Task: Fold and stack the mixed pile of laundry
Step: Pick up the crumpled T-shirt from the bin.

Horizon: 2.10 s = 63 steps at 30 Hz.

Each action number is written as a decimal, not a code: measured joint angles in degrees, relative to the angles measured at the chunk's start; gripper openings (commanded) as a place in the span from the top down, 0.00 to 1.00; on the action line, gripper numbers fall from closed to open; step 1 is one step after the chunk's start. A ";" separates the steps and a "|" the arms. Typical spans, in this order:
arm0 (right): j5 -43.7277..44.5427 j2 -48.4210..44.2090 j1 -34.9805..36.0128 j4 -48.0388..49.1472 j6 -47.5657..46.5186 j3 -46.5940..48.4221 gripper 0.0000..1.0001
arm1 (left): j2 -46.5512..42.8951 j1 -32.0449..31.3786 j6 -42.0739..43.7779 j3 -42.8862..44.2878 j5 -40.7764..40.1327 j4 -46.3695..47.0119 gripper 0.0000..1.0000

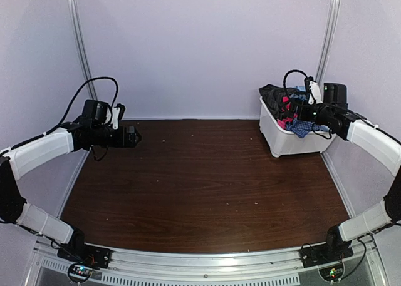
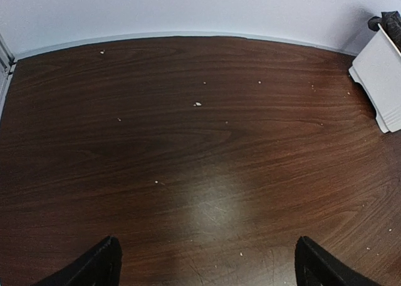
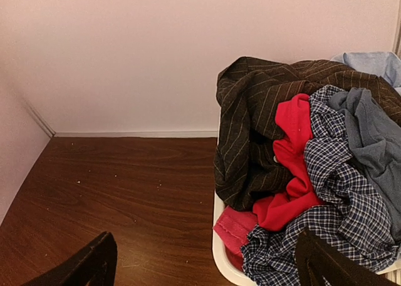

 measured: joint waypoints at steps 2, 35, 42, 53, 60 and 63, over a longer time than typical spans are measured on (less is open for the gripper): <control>0.09 0.11 -0.57 -0.70 -0.11 0.24 0.00 | -0.11 -1.57 0.35 -0.02 -0.59 0.07 0.02; 1.36 37.62 -26.21 -17.38 1.44 35.56 0.24 | 0.55 -4.31 1.42 0.39 -4.22 1.33 0.02; 2.08 43.01 -23.61 -20.28 1.55 43.47 0.93 | 0.61 -4.31 1.42 0.39 -6.97 1.33 0.03; 1.40 37.94 -22.80 -23.12 1.40 44.22 1.00 | 0.61 -4.31 1.11 0.39 -8.28 1.33 0.02; 1.14 33.35 -22.23 -24.96 2.43 50.40 1.00 | 0.61 -4.31 0.63 0.42 -8.28 1.36 0.02; 1.18 32.44 -22.21 -24.92 3.06 54.84 1.00 | 0.61 -4.31 0.44 0.46 -8.31 1.36 0.02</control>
